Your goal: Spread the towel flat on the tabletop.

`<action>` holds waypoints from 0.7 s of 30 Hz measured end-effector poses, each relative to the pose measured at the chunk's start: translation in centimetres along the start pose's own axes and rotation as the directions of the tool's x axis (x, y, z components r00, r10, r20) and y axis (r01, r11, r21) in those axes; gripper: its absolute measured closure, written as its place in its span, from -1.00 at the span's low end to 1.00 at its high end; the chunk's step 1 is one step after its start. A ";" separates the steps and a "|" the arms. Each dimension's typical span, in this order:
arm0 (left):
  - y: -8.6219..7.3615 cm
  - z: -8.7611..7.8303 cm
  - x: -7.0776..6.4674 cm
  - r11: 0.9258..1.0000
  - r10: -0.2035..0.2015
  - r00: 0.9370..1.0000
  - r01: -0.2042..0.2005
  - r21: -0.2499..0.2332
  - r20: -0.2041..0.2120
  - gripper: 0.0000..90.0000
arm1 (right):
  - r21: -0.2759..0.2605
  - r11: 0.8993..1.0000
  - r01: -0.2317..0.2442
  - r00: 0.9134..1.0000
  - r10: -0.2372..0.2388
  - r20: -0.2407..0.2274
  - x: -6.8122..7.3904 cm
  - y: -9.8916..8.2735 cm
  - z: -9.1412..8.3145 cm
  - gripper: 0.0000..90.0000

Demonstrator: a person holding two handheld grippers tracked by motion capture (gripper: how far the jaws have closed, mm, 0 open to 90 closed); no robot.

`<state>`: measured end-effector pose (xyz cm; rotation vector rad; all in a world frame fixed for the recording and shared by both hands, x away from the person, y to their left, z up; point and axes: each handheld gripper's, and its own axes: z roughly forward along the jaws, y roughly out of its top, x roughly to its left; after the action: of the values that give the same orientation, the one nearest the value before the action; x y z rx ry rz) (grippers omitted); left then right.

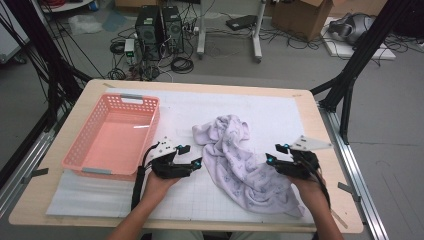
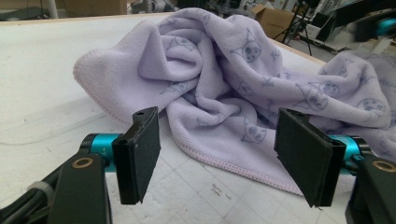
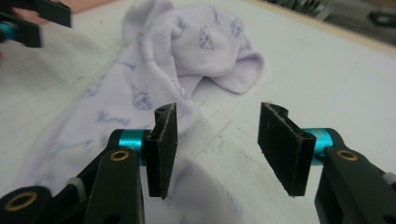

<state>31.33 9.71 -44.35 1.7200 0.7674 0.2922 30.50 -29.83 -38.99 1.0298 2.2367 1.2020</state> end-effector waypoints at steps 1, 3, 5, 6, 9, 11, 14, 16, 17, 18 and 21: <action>0.0 0.0 0.0 1.000 -0.002 1.000 0.002 0.002 -0.002 -0.30 | 0.029 1.000 -0.002 1.000 0.002 -0.007 -0.1 0.1 1.2 0.04; 0.0 0.0 0.1 1.000 0.001 1.000 -0.001 0.010 -0.002 -0.30 | 0.102 0.995 0.006 1.000 -0.003 -0.028 -0.2 0.1 3.3 0.06; -0.1 0.0 0.1 1.000 0.003 1.000 -0.003 0.014 -0.002 -0.30 | 0.138 0.990 0.008 0.999 -0.002 -0.042 -0.2 0.0 4.1 0.09; -0.1 0.0 0.1 1.000 0.005 1.000 -0.005 0.016 -0.003 -0.30 | 0.202 0.979 0.011 0.997 0.005 -0.079 -0.1 -0.5 5.1 0.22; -0.1 0.1 0.1 1.000 0.003 1.000 -0.003 0.019 -0.001 -0.29 | 0.288 0.957 0.028 0.988 0.017 -0.152 0.3 -1.6 5.6 0.56; -0.1 0.1 0.0 1.000 0.005 1.000 -0.005 0.023 0.002 -0.29 | 0.280 0.959 0.038 0.984 0.012 -0.177 0.8 -2.0 5.0 0.75; -0.1 0.2 0.0 1.000 0.003 1.000 -0.003 0.025 0.004 -0.29 | 0.272 0.961 0.048 0.984 0.002 -0.181 1.5 -2.5 3.8 0.85; -0.2 0.2 0.0 1.000 0.000 1.000 0.000 0.026 0.005 -0.29 | 0.271 0.961 0.054 0.984 -0.004 -0.181 1.6 -2.7 3.3 0.86; -0.2 0.2 0.0 1.000 -0.001 1.000 0.001 0.027 0.004 -0.28 | 0.270 0.961 0.056 0.983 -0.006 -0.183 1.7 -2.9 2.8 0.87; -0.2 0.2 0.0 1.000 -0.001 1.000 0.001 0.029 0.003 -0.28 | 0.267 0.962 0.057 0.984 -0.009 -0.179 1.8 -3.1 2.2 0.87; -0.2 0.1 0.1 0.999 -0.004 1.000 0.004 0.035 -0.002 -0.28 | 0.268 0.963 0.026 0.983 0.024 -0.181 2.0 -4.2 -0.5 0.87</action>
<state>31.40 9.72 -44.60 1.7510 0.7814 0.2796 27.16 -30.04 -42.22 1.0533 2.6001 1.0473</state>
